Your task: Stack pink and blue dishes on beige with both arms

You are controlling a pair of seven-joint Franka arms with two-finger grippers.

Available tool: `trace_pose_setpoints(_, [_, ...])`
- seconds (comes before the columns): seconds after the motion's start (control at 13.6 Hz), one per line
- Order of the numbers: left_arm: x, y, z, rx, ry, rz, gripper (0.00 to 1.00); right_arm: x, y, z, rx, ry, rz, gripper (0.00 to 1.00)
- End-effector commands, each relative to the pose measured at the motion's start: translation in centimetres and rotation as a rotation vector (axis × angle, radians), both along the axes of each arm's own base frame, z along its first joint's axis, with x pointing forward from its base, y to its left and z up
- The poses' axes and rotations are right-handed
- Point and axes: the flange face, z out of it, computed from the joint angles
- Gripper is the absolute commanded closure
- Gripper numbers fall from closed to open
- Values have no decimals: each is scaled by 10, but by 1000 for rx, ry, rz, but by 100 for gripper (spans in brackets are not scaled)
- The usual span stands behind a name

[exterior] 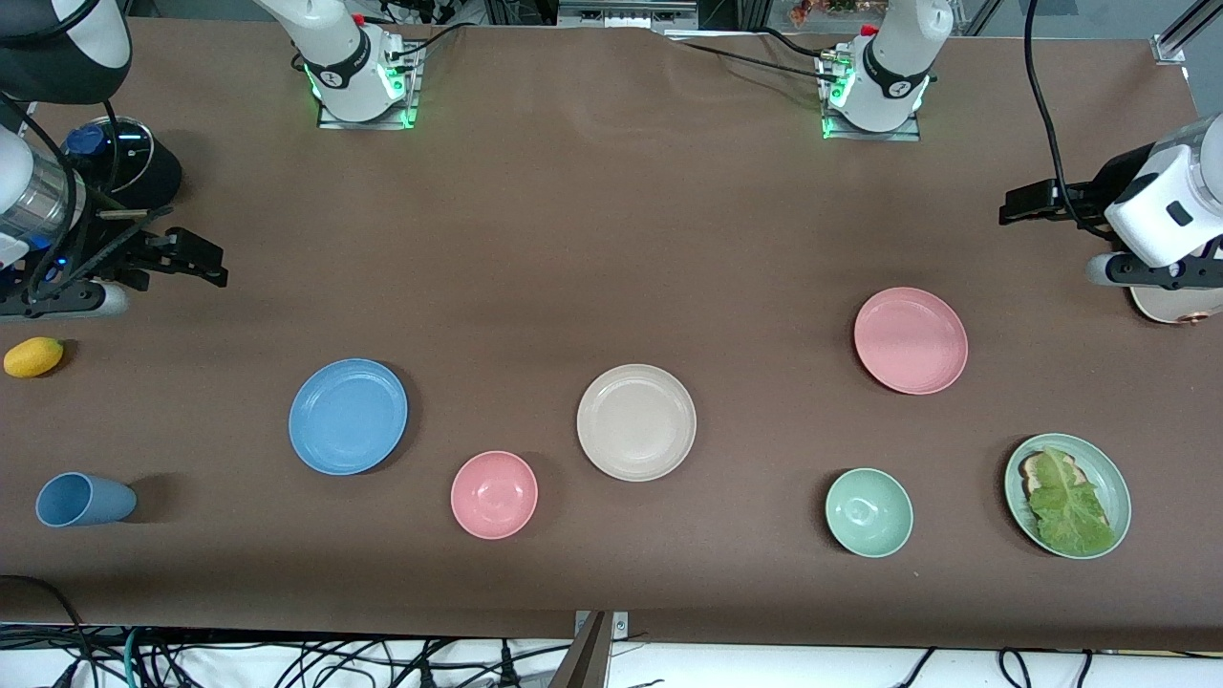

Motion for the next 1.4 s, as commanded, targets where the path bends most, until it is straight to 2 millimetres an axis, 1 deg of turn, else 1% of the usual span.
trace_pose_setpoints(0.0, [2,4,3,11,-2,-21,0,0,0,5,16,2,2,0])
trace_pose_setpoints(0.07, [3,4,0,11,2,-20,0,0,0,5,18,2,4,0])
trace_pose_setpoints(0.52, [5,4,-2,12,5,-20,0,0,-1,4,21,4,0,0])
trace_pose_setpoints(0.74, [9,3,-12,11,24,-23,0,0,-1,4,21,4,0,0])
trace_pose_setpoints(1.03, [10,0,-16,10,28,-27,0,0,-2,4,21,4,-3,0])
trace_pose_setpoints(1.18, [19,1,-38,9,65,-24,0,0,-2,4,21,6,-7,0])
trace_pose_setpoints(1.33, [23,0,-46,3,73,-25,0,0,-2,4,21,6,-7,0])
